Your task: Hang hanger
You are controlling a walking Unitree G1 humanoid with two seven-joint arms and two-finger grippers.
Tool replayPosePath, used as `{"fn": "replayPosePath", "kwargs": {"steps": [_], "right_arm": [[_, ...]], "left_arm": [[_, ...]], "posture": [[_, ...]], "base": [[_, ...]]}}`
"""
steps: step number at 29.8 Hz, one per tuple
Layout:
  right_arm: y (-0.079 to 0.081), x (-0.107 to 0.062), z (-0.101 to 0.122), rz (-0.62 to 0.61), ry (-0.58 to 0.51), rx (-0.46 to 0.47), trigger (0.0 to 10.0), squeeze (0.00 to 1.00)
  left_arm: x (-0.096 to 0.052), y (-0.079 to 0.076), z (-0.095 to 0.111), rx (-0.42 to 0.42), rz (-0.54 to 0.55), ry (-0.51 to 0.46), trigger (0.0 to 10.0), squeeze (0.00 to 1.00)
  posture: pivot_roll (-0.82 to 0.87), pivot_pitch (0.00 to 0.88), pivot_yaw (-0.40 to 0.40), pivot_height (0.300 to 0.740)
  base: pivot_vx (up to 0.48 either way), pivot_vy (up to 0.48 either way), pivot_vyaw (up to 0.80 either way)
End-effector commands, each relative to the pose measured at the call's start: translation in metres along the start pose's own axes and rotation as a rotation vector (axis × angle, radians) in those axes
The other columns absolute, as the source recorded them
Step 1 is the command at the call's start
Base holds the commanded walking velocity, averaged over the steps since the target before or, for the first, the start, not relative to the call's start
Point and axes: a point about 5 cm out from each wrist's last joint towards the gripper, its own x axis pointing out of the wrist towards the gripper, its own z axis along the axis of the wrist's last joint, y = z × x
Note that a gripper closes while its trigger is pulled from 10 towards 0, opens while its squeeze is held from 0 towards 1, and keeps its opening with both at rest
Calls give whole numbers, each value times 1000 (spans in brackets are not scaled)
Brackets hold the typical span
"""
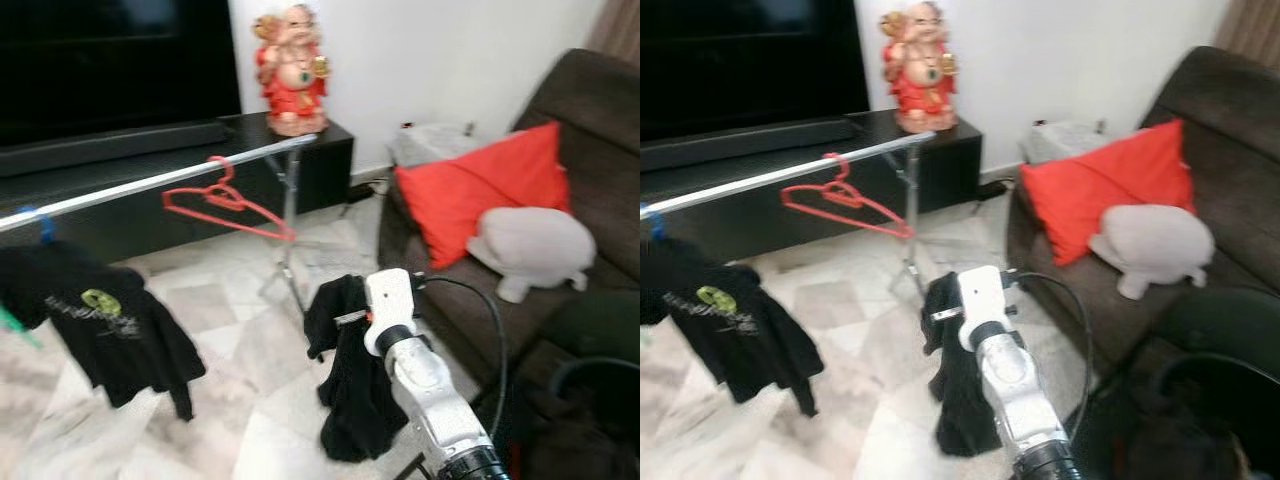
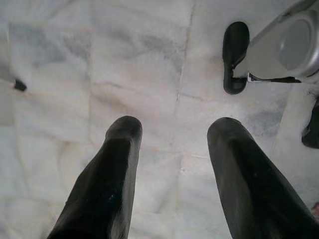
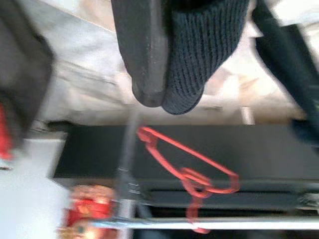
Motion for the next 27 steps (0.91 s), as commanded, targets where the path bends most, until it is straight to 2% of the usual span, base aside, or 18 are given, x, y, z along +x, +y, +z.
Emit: {"fn": "replayPosePath", "kwargs": {"steps": [1, 4, 7, 11, 12, 15, 16, 17, 20, 22, 23, 27], "right_arm": [[-3, 4, 14, -2, -51, -17, 10000, 0], [-6, 2, 13, -10, -53, -15, 10000, 0], [-16, 0, 10, -51, -49, -4, 10000, 0], [-39, -5, 2, -142, -23, 24, 10000, 0], [-48, -7, -6, -186, 6, 44, 10000, 0], [-60, -11, -19, -230, 54, 57, 10000, 0], [-68, -15, -31, -261, 91, 62, 10000, 0], [-68, -15, -31, -261, 91, 62, 10000, 0], [-79, -25, -55, -318, 170, 81, 10000, 0], [-86, -35, -74, -358, 242, 68, 10000, 0], [-94, -46, -90, -400, 305, 64, 10000, 0], [-107, -73, -120, -497, 435, 80, 10000, 0]], "left_arm": [[0, -1, -2, 19, -6, 16, 10000, 0], [0, -1, -2, 22, -7, 17, 10000, 0], [0, 1, -2, 28, -6, 17, 10000, 0], [-1, 1, -2, 34, -3, 18, 10000, 0], [-1, 1, -2, 34, -1, 18, 10000, 0], [0, 1, -2, 26, 4, 17, 10000, 0], [0, 0, -2, 9, 11, 14, 10000, 0], [0, 0, -2, 9, 11, 14, 10000, 0], [0, -1, -3, -29, 24, 9, 10000, 0], [0, -2, -4, -54, 32, 8, 10000, 0], [1, -4, -4, -67, 37, 6, 10000, 0], [2, -7, -4, -82, 39, 1, 10000, 0]], "posture": [[5, 0, -11, 740], [4, 0, -9, 740], [3, 0, 2, 740], [1, 0, 7, 740], [4, 0, 6, 740], [12, 0, 2, 740], [15, 0, -1, 740], [15, 0, -1, 740], [14, 0, -8, 740], [21, 0, -16, 740], [31, 0, -23, 740], [38, 0, -32, 740]], "base": [[0, 0, 800], [0, 0, 800], [0, 0, 800], [0, 0, 503], [0, 0, 0], [0, 0, 0], [0, 0, 0], [0, 0, 0], [0, 0, 0], [0, 0, 0], [0, 0, 0], [0, 0, 0]]}}
